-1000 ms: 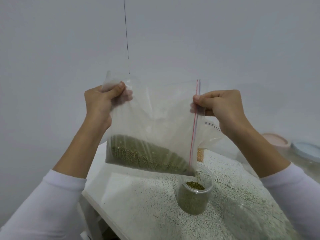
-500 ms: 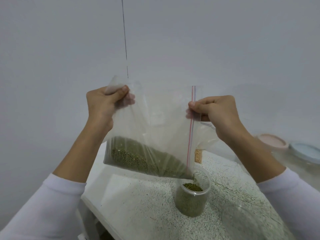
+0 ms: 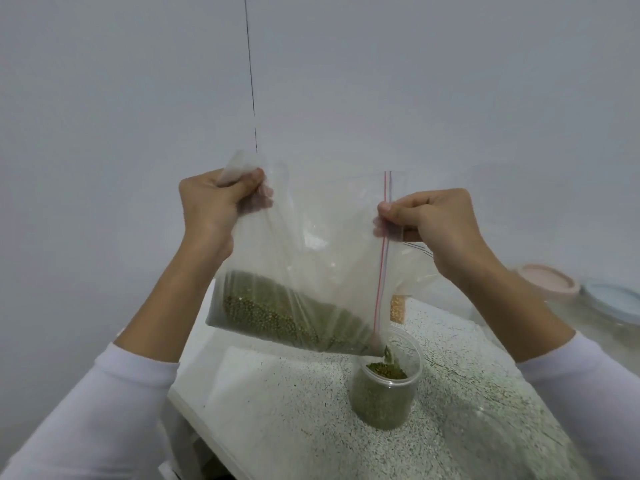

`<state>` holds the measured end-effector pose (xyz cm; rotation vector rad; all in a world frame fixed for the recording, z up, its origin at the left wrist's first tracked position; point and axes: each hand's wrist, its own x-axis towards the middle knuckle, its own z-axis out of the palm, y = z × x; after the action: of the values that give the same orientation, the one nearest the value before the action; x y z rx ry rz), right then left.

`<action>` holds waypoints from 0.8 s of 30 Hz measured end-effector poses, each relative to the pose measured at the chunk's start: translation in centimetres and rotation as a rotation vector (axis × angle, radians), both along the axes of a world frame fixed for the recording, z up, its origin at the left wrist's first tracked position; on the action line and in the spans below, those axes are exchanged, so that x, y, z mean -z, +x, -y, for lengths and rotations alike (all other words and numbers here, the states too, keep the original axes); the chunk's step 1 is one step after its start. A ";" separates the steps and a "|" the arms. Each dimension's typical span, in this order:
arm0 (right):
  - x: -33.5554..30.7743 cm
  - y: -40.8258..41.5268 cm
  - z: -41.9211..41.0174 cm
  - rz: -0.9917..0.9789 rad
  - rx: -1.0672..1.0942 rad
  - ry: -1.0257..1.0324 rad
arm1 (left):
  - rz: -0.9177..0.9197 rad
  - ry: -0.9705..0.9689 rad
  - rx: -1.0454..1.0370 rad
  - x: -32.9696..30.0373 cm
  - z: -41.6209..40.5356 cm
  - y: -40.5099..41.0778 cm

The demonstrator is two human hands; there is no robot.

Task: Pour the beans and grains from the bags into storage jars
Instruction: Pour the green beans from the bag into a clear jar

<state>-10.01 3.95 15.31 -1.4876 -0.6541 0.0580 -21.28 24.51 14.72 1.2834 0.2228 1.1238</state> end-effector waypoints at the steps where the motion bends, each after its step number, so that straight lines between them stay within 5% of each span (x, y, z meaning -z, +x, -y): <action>1: 0.0 0.0 0.0 -0.005 -0.004 -0.003 | 0.004 -0.005 -0.010 0.1 0.1 0.0; 24: 0.2 -0.2 -0.2 -0.009 -0.023 -0.004 | 0.049 0.005 -0.094 0.2 0.3 -0.3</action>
<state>-10.19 4.10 15.14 -1.4832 -0.6641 0.0843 -21.62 24.21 14.51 1.2593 0.2463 1.2352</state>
